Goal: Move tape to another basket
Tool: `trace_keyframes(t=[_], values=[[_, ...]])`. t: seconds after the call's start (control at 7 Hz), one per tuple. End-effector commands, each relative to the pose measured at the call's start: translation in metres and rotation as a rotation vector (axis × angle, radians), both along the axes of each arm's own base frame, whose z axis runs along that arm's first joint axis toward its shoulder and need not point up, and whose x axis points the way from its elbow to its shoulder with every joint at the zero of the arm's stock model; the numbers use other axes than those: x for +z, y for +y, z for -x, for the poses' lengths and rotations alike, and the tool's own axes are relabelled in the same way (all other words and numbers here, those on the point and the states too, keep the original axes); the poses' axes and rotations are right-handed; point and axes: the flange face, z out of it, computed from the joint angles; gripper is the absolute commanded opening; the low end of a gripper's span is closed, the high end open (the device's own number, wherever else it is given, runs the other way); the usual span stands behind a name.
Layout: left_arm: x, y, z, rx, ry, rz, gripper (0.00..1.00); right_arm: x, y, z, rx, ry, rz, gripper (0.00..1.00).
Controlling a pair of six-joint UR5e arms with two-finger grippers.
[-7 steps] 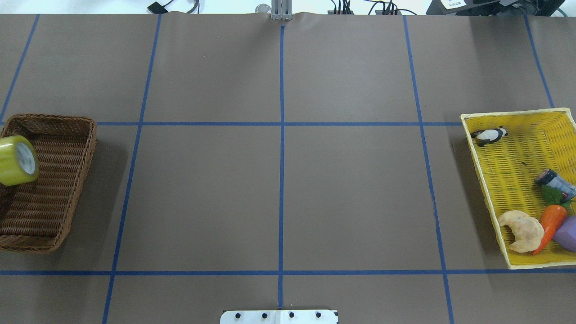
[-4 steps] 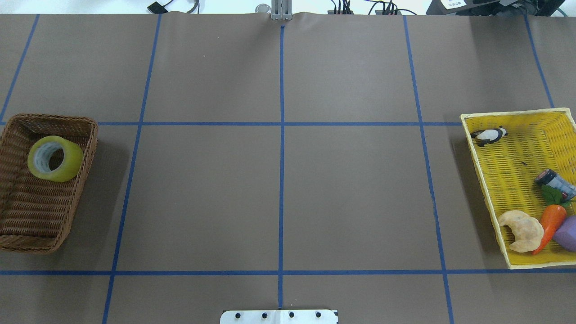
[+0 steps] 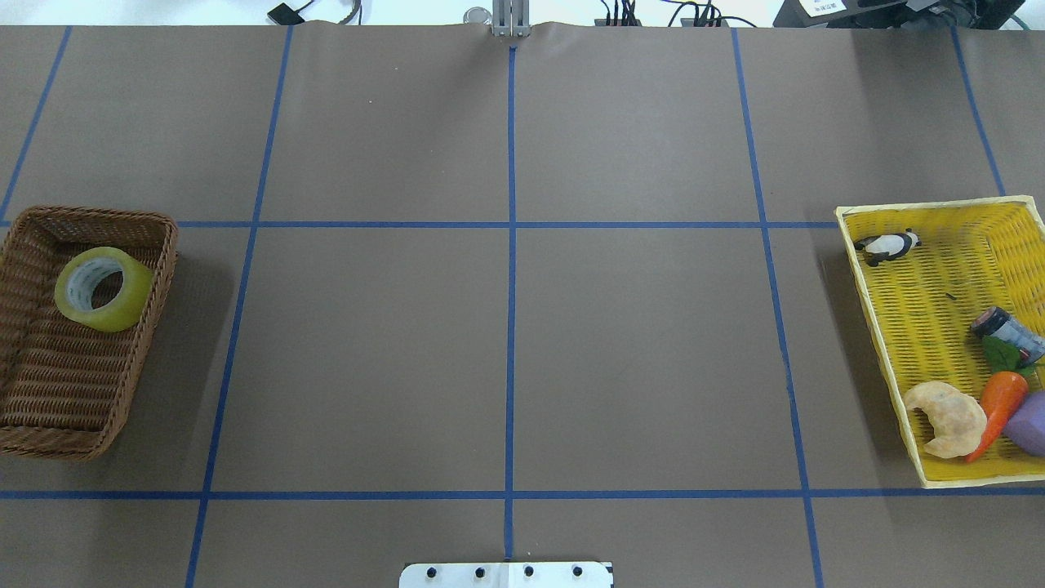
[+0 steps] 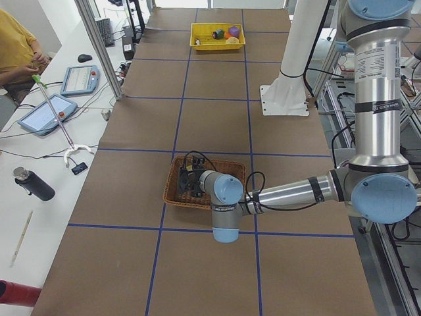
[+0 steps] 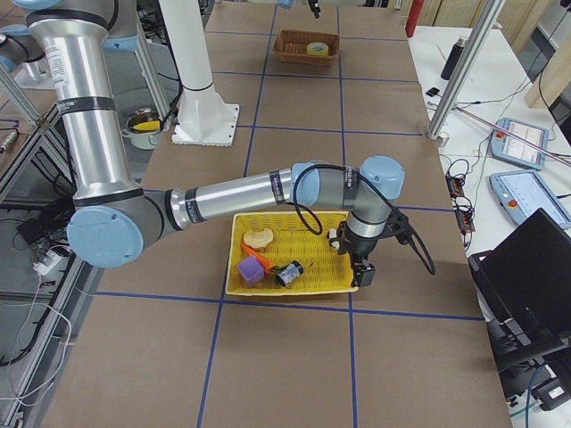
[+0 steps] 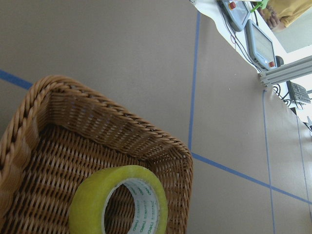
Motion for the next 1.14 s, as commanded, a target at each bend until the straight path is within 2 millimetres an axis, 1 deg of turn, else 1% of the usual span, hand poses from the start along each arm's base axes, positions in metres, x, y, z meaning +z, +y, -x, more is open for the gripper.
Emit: trace_keyframes(t=[0.0, 0.14, 0.29, 0.43, 0.57, 0.71, 0.86, 1.0], values=[[-0.024, -0.031, 0.036, -0.046, -0.231, -0.104, 0.98, 0.001, 0.0, -0.002, 0.004, -0.001, 0.003, 1.0], [-0.037, -0.044, 0.058, -0.043, -0.363, -0.144, 0.98, 0.003, 0.002, -0.004, 0.006, -0.002, 0.006, 1.0], [-0.028, -0.052, 0.076, -0.017, -0.49, -0.16, 0.98, 0.007, 0.004, -0.007, 0.012, 0.0, 0.013, 1.0], [-0.009, -0.058, 0.086, 0.006, -0.645, -0.173, 0.98, 0.007, 0.005, -0.009, 0.016, 0.0, 0.013, 1.0], [0.009, -0.062, 0.089, 0.074, -0.741, -0.144, 0.98, 0.009, 0.006, -0.011, 0.02, 0.004, 0.017, 1.0], [0.029, -0.062, 0.094, 0.185, -0.8, -0.092, 0.98, 0.014, 0.01, -0.013, 0.023, 0.004, 0.026, 1.0], [0.043, -0.063, 0.095, 0.286, -0.83, -0.035, 0.98, 0.017, 0.012, -0.014, 0.025, 0.004, 0.03, 1.0], [0.056, -0.059, 0.096, 0.345, -0.807, 0.074, 0.98, 0.022, 0.016, -0.014, 0.025, 0.004, 0.039, 1.0]])
